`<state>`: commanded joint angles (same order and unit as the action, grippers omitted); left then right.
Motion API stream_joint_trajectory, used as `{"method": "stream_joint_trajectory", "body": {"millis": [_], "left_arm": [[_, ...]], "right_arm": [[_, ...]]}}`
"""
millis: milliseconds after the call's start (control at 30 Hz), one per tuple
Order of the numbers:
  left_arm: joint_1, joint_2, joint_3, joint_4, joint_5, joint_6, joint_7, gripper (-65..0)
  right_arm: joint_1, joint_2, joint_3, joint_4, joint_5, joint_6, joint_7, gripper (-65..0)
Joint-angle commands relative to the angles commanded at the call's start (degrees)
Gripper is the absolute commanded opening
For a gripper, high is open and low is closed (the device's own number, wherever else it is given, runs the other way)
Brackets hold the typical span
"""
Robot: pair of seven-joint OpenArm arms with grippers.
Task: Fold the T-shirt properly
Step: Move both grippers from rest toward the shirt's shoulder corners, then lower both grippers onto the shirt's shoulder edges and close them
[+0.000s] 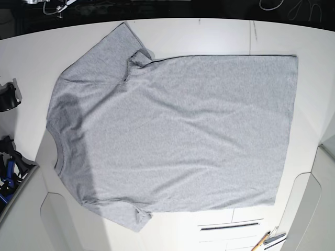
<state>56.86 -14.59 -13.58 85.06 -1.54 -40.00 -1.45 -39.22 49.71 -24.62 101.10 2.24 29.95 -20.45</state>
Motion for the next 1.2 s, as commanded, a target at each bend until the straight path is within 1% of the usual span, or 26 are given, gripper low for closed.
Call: {"method": "stream_joint_trajectory", "body": {"millis": [67, 133, 200, 267, 333, 500, 533, 567, 633, 667, 767, 800, 867, 933, 967, 1000, 1033, 1100, 1200], "left_arm": [[2.29, -0.02, 0.0, 3.15, 0.02, 0.0, 0.0, -52.6], [4.15, -0.02, 0.0, 5.9, 0.02, 0.0, 0.07, -52.6], [5.57, -0.04, -0.09, 8.55, 0.02, 0.0, 0.66, -52.6], [6.93, -0.02, -0.94, 11.32, -0.04, 0.0, 1.79, -52.6], [8.28, -0.02, -2.6, 14.27, -0.52, 0.0, 2.21, -52.6], [11.43, -0.02, -8.63, 20.94, -8.31, 0.0, 6.51, -52.6], [11.85, -0.04, -9.7, 21.97, -9.14, 0.0, 6.88, -50.8], [12.11, -0.04, -10.67, 22.8, -9.81, 0.0, 6.91, -47.6], [12.2, -0.04, -12.33, 23.76, -11.26, 0.0, 6.88, -40.1], [12.2, -0.04, -13.05, 24.06, -11.98, 0.0, 6.86, -38.3], [12.17, -0.07, -15.13, 24.76, -13.09, 0.0, 6.86, -38.0], [12.2, -0.04, -15.69, 25.16, -13.35, 0.0, 6.88, -38.0], [12.17, -0.04, -16.63, 25.97, -14.78, 0.0, 7.98, -38.0], [12.17, -0.07, -16.87, 26.97, -16.96, 0.0, 8.63, -38.0], [12.17, -0.07, -16.87, 27.63, -17.57, 0.0, 8.63, -38.0], [12.09, -0.07, -16.87, 28.28, -18.05, 0.0, 8.63, -38.0], [11.82, -0.07, -16.87, 28.85, -18.58, 0.0, 9.01, -37.9], [10.75, -0.07, -16.87, 29.51, -21.2, 0.0, 10.62, -37.2], [8.28, -0.42, -16.87, 29.53, -24.5, 0.0, 16.06, -27.5]], "right_arm": [[-1.22, 0.0, 3.21, 2.8, 2.97, 2.03, -0.9, -46.1], [-1.62, -0.02, 5.57, 4.7, 5.6, 2.08, -1.2, -46.1], [-1.6, -0.02, 6.95, 6.49, 7.96, 2.08, -3.28, -46.1], [-1.6, -0.04, 8.31, 8.52, 9.66, 2.08, -5.05, -46.1], [-1.62, -0.04, 9.44, 10.71, 10.84, 2.08, -5.84, -46.1], [-1.6, -0.07, 11.89, 16.87, 14.1, 1.97, -7.04, -46.1], [-1.6, -0.24, 12.76, 18.08, 14.82, 1.77, -7.04, -46.1], [-1.62, -0.79, 13.9, 19.15, 15.39, 1.49, -7.13, -46.1], [-1.6, -2.95, 16.96, 20.2, 17.51, 0.28, -7.96, -46.1], [-1.62, -4.37, 18.88, 20.22, 19.08, 0.24, -8.72, -46.1], [-1.62, -8.9, 26.14, 20.2, 25.44, 0.2, -12.79, -46.1], [-1.6, -10.47, 28.96, 20.2, 27.85, -0.09, -14.1, -45.9], [-1.6, -13.66, 34.82, 20.17, 31.98, -0.2, -16.68, -45.6], [-1.6, -16.5, 40.48, 19.54, 35.67, -0.22, -18.49, -41.3], [-1.6, -17.38, 42.91, 18.73, 37.53, -0.24, -18.95, -39.5], [-1.6, -17.99, 44.87, 17.66, 38.8, -0.24, -19.17, -39.2], [-1.6, -18.53, 46.47, 16.37, 39.21, -0.39, -19.28, -39.1], [-1.6, -19.17, 48.24, 12.72, 40.87, -0.61, -19.67, -39.0], [-1.53, -20.26, 48.39, 6.1, 43.15, -0.59, -19.67, -36.8]]}}
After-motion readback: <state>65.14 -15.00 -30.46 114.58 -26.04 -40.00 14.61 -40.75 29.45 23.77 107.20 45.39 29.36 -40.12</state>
